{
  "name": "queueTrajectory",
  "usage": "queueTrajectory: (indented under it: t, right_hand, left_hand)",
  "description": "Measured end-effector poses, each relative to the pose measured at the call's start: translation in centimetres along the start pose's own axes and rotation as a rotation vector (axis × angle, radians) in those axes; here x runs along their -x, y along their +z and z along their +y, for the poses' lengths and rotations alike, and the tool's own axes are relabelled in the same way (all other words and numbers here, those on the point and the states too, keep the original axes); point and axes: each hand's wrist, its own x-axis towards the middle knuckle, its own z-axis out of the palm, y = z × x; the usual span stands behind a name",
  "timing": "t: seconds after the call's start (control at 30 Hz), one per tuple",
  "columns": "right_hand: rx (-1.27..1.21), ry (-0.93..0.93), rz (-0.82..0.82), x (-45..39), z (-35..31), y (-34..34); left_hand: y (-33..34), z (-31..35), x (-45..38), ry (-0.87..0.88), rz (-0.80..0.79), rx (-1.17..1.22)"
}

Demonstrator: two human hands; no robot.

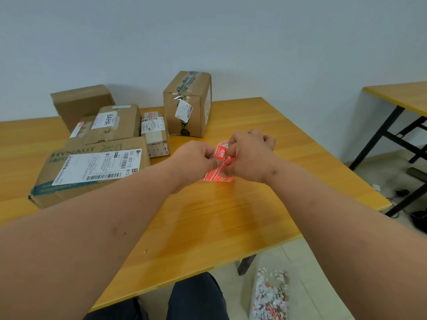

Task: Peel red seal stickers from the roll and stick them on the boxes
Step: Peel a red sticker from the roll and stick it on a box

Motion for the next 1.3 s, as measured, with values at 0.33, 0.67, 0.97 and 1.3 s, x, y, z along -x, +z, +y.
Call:
queueTrajectory:
  t: [0.33, 0.67, 0.97, 1.3]
  right_hand:
    - [-0.015, -0.022, 0.119, 0.1, 0.1, 0.2]
    - [-0.055, -0.024, 0.043, -0.2, 0.1, -0.1]
    - [-0.051, -0.036, 0.04, 0.0, 0.0, 0.4]
    - [-0.071, -0.038, 0.055, -0.1, 0.2, 0.5]
  left_hand:
    - [-0.4, -0.1, -0.3, -0.016, 0.039, 0.097]
    - [-1.3, -0.1, -0.1, -0.01, -0.028, 0.144]
    - [-1.2, 0.1, -0.2, 0.075, -0.021, -0.103]
    - [-1.2, -0.2, -0.2, 0.016, 0.037, 0.084]
